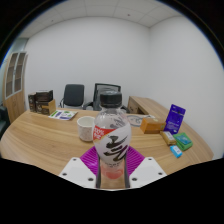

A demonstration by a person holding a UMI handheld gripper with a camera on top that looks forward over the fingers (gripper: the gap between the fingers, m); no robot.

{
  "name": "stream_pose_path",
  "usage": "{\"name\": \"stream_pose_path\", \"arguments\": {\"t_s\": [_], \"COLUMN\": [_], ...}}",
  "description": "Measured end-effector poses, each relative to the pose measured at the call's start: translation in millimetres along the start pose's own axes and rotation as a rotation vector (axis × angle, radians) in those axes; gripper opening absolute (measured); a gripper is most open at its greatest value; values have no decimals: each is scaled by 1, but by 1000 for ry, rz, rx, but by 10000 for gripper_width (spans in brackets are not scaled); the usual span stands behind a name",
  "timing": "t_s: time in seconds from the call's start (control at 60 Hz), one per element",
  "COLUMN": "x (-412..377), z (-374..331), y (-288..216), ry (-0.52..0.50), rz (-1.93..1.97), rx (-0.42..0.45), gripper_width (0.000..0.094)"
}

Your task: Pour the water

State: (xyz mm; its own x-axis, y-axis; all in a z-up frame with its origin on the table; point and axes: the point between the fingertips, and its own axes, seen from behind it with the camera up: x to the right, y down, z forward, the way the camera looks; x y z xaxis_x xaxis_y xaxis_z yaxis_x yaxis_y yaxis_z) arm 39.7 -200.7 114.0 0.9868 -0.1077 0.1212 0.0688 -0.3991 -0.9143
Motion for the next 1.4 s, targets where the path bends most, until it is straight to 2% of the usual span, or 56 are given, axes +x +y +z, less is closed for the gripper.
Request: {"name": "stream_pose_path", "arguments": {"t_s": [0.183, 0.45, 0.583, 0.733, 0.883, 1.033, 1.2, 1.3, 1.4], "x": [63, 83, 58, 32, 12, 21, 22, 16, 13], "z": [42, 131, 166, 194, 203, 202, 181, 169, 165], "y": [-69, -142, -158, -148, -138, -138, -149, -159, -145], "ry": [165, 403, 460, 464, 415, 352, 169, 12, -107], "rz": [-309, -1075, -1482, -1837, -1968, -1770, -1122, -721, -363], "rx": [36, 28, 50, 85, 145, 119, 116, 139, 108], "gripper_width": [321, 318, 317, 316, 319, 318, 319, 319, 318]}}
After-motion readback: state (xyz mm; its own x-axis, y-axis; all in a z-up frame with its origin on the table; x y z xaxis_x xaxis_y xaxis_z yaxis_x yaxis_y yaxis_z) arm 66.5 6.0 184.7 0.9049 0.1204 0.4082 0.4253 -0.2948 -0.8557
